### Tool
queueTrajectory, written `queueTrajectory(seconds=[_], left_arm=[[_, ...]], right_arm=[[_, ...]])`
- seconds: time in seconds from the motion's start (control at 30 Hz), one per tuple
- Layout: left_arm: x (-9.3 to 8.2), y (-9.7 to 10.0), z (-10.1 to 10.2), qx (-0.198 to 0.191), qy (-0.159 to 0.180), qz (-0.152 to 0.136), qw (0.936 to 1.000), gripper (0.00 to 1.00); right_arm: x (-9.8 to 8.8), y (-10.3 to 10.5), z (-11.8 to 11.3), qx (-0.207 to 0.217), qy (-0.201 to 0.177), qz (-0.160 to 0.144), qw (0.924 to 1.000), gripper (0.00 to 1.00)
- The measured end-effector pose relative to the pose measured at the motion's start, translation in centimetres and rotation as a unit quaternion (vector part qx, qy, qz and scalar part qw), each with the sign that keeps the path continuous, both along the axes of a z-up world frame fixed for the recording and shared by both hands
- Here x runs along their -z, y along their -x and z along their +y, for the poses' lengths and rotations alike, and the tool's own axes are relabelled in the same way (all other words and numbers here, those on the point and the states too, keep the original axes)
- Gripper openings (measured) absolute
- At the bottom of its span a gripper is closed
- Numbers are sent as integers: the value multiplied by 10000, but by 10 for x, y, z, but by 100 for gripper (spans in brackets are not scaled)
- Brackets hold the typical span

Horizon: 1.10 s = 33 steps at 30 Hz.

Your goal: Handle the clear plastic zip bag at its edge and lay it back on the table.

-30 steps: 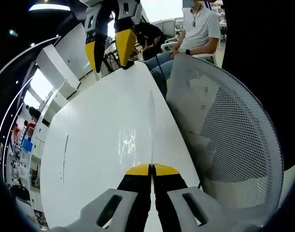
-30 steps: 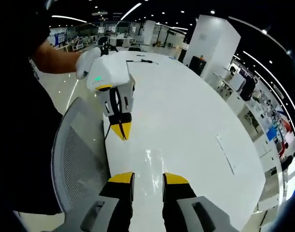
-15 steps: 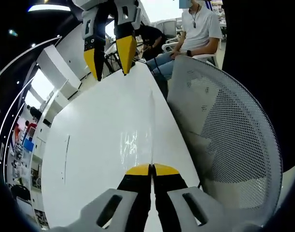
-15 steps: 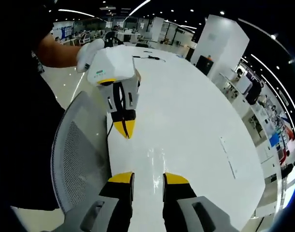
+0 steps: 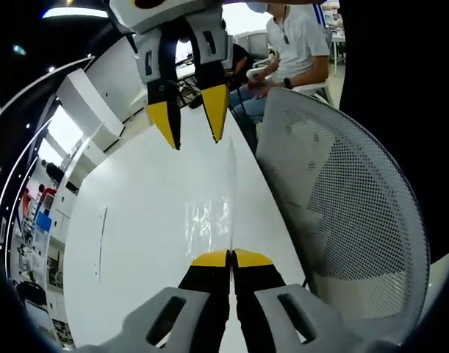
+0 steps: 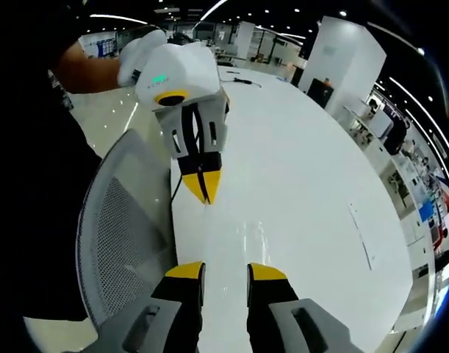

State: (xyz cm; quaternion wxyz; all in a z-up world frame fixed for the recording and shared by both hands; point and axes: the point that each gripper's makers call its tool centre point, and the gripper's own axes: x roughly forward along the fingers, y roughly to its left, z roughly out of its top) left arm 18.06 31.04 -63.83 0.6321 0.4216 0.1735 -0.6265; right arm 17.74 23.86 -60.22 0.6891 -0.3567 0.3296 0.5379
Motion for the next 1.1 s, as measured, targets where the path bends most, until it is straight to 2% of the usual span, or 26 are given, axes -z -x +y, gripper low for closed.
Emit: queueTrajectory(seconds=[0.5, 0.6, 0.83, 1.1], left_arm=[[-4, 0, -1, 2, 47, -16, 10000, 0], [-3, 0, 0, 10, 9, -27, 10000, 0], [-2, 2, -1, 62, -20, -36, 10000, 0], [-4, 3, -4, 95, 3, -23, 10000, 0]], right_arm=[[34, 4, 3, -14, 41, 225, 9997, 18], [35, 6, 3, -48, 76, 250, 9996, 18], [22, 3, 5, -3, -67, 217, 9997, 17], [30, 3, 6, 5, -54, 264, 9996, 16]])
